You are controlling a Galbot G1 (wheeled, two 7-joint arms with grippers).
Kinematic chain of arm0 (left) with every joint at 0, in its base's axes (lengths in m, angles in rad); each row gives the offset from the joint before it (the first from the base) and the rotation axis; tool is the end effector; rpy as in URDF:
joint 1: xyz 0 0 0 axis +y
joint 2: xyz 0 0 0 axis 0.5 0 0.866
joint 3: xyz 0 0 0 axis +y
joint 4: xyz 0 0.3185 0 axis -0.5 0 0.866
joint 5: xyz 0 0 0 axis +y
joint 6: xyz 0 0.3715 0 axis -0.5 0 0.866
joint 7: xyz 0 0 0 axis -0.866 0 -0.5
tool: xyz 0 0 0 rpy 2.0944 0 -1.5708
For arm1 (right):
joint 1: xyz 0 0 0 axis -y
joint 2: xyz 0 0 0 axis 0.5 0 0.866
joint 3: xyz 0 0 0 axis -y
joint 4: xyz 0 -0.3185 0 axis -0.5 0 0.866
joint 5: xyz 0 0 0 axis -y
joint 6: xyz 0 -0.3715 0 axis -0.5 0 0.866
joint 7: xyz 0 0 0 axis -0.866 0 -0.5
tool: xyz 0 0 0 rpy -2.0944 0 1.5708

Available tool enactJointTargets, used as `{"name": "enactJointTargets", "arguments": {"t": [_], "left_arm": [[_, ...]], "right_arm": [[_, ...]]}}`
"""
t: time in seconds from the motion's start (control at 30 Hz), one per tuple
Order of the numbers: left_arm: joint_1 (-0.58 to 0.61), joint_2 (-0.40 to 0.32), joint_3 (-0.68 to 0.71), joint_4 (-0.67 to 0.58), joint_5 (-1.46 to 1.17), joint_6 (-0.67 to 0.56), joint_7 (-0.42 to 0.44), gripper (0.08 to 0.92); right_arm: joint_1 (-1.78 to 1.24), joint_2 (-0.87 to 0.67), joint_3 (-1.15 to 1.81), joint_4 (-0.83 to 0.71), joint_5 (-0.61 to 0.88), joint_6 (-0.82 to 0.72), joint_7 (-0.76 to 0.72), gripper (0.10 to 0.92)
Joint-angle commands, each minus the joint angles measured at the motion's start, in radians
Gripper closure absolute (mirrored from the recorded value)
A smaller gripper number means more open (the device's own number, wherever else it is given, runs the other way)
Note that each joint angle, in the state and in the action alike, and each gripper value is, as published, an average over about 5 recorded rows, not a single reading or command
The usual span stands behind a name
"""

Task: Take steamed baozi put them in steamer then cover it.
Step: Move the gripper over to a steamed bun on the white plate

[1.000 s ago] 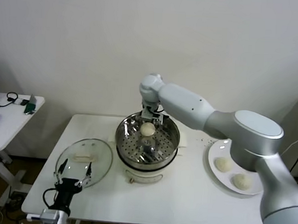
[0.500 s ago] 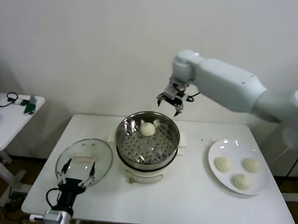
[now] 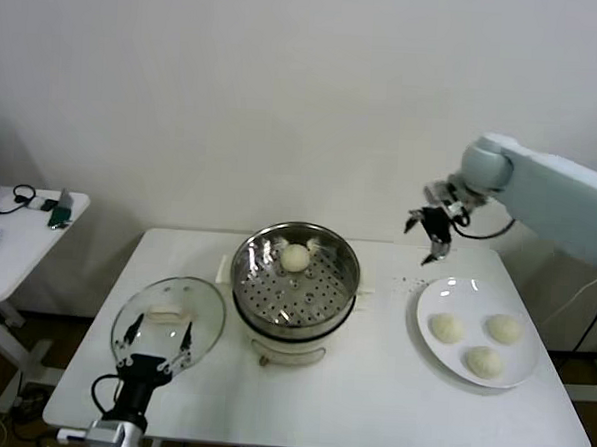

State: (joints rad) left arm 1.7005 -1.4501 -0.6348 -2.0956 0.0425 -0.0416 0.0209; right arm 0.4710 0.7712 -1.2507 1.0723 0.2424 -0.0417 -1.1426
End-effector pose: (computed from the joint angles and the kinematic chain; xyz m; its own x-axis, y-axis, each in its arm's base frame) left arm 0.1765 0.0514 -0.2951 -0.9966 -0.0062 0.0823 0.0107 0.9793 0.2023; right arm 0.5707 -0.1330 -0.0961 -0.1590 -0.1743 0.9718 -0.9695 -0.1583 -0.1870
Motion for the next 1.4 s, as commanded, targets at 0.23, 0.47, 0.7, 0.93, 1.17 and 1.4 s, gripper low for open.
{"name": "enactJointTargets", "arguments": {"t": [0.23, 0.47, 0.7, 0.93, 1.17, 1.4], "left_arm": [[0.014, -0.010, -0.001, -0.010, 0.022, 0.002, -0.002, 0.177], [0.012, -0.016, -0.001, -0.005, 0.024, 0.002, -0.002, 0.177], [0.013, -0.017, -0.003, 0.001, 0.025, 0.000, -0.002, 0.177], [0.014, -0.018, -0.005, 0.003, 0.024, -0.002, -0.002, 0.177], [0.019, -0.018, -0.006, 0.004, 0.025, -0.004, -0.003, 0.177], [0.019, -0.021, -0.005, 0.003, 0.027, -0.004, -0.003, 0.177]], "right_arm": [[-0.429, -0.070, 0.327, -0.142, -0.184, -0.030, -0.004, 0.203], [-0.463, -0.025, 0.379, -0.200, -0.224, -0.006, 0.001, 0.203], [-0.467, 0.006, 0.384, -0.226, -0.235, -0.002, -0.002, 0.203], [-0.470, 0.023, 0.388, -0.241, -0.252, 0.003, -0.013, 0.203], [-0.472, 0.045, 0.416, -0.270, -0.262, 0.023, -0.029, 0.208], [-0.463, 0.057, 0.434, -0.297, -0.264, 0.033, -0.040, 0.284]]}}
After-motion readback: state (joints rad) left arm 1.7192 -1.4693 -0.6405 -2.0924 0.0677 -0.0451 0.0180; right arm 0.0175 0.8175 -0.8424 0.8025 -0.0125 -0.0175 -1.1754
